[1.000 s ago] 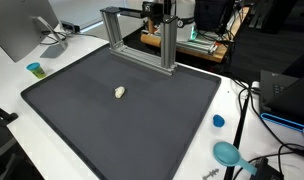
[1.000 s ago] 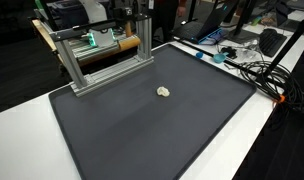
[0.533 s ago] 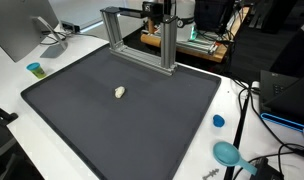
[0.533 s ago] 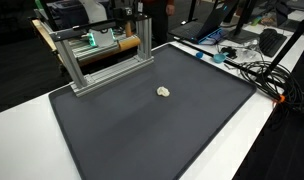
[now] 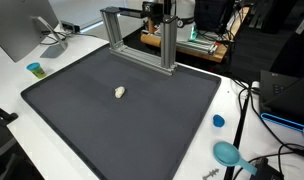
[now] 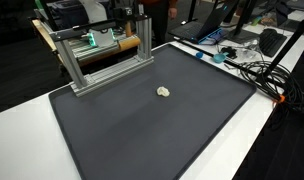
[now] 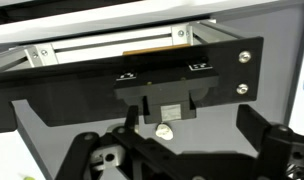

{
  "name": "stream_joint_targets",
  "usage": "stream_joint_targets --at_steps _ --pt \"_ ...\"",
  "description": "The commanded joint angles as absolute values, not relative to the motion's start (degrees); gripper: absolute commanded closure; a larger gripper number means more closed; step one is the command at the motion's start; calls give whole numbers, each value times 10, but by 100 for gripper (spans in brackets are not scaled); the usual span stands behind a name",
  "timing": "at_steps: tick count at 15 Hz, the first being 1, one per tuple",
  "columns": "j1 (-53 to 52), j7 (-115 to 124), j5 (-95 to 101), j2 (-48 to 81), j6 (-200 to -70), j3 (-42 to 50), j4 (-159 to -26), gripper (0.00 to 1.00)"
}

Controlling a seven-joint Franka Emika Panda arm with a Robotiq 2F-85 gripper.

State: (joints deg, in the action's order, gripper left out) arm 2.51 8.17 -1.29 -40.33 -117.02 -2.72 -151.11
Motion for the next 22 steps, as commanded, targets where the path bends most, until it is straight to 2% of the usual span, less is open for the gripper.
stream_joint_targets --at_steps 1,22 --pt "30 99 -1 -412 -1210 -35 -1532 0" --pt "29 80 18 -404 -1202 -26 -1542 0"
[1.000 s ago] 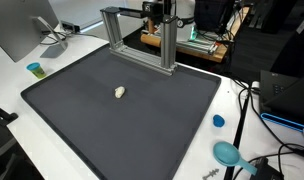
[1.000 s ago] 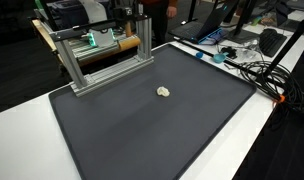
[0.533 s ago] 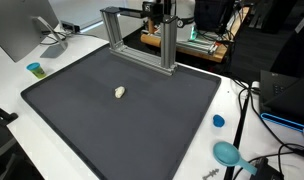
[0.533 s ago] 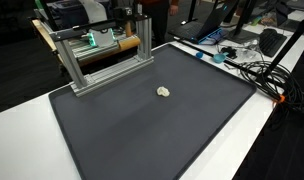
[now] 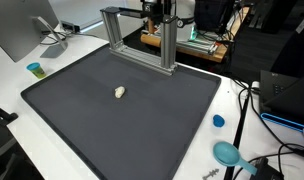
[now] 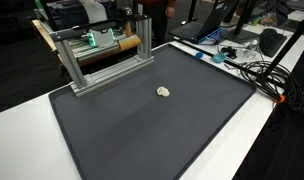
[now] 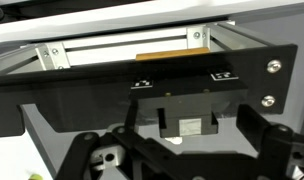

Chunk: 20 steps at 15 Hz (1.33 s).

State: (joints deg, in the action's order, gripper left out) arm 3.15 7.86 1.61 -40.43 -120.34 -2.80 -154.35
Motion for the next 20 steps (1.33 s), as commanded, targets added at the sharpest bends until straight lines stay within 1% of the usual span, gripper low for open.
stream_joint_targets --at_steps 1,5,10,16,20 --pt "29 80 18 -405 -1202 -26 -1543 0" --pt "23 81 19 -422 -1185 -35 -1536 0" --pt "26 83 23 -400 -1203 -38 -1532 0" --pt "28 68 17 -385 -1235 -18 -1539 0" --pt "27 72 17 -393 -1210 -19 -1541 0"
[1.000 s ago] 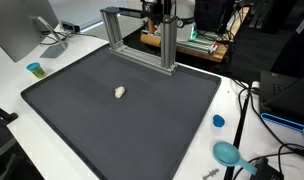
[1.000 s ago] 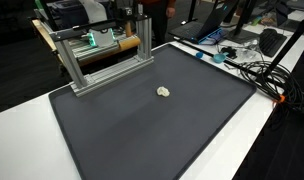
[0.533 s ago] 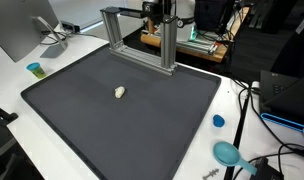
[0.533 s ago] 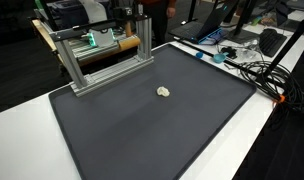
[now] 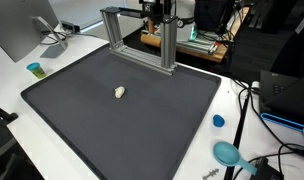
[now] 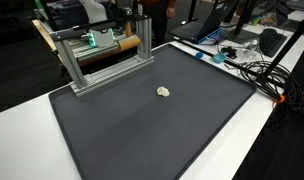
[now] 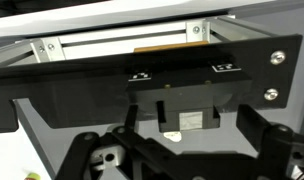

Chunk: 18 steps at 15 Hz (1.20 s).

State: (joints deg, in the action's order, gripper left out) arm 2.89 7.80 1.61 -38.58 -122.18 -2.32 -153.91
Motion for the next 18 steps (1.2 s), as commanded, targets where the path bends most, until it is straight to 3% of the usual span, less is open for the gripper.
stream_joint_targets --at_steps 1,3,5,6,8,10,14,15,16,17,18 --pt "26 72 18 -398 -1209 -21 -1545 0" --pt "25 77 21 -412 -1209 -26 -1556 1" --pt "26 81 21 -421 -1216 -29 -1564 9" --pt "27 85 22 -421 -1218 -32 -1566 22" --pt "29 90 23 -424 -1221 -36 -1569 26" --pt "29 92 23 -425 -1220 -38 -1569 40" --pt "28 89 26 -419 -1212 -38 -1565 36" --pt "27 86 24 -419 -1211 -37 -1564 28" --pt "26 83 22 -419 -1208 -35 -1562 31" --pt "26 83 24 -419 -1208 -35 -1562 22" --pt "24 77 23 -418 -1208 -33 -1562 28"
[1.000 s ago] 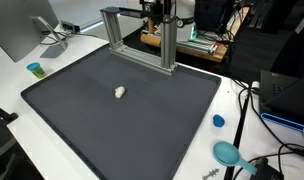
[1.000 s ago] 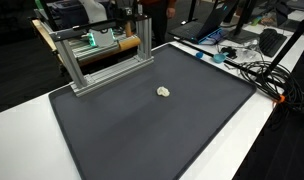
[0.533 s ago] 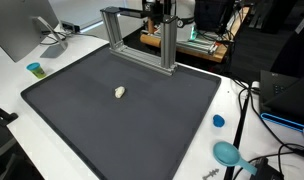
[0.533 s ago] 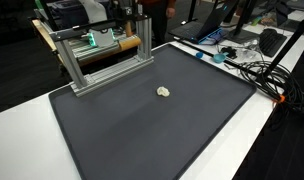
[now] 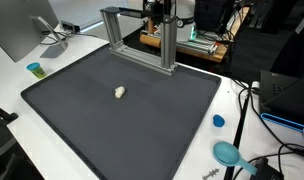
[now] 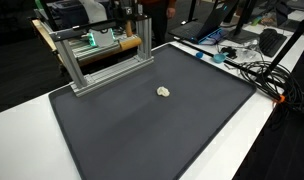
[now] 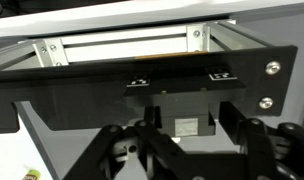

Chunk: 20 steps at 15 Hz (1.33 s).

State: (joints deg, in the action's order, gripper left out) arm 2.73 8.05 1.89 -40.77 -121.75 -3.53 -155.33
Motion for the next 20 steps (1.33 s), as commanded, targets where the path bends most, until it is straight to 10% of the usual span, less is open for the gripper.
stream_joint_targets --at_steps 1,5,10,12,15,20 --pt "23 74 23 -417 -1207 -31 -1561 26" --pt "22 61 22 -416 -1204 -26 -1559 60" --pt "16 17 24 -405 -1167 -13 -1544 34" --pt "13 5 23 -399 -1153 -11 -1536 64" --pt "9 -12 18 -387 -1133 -2 -1522 79" --pt "8 -9 10 -379 -1148 3 -1514 79"
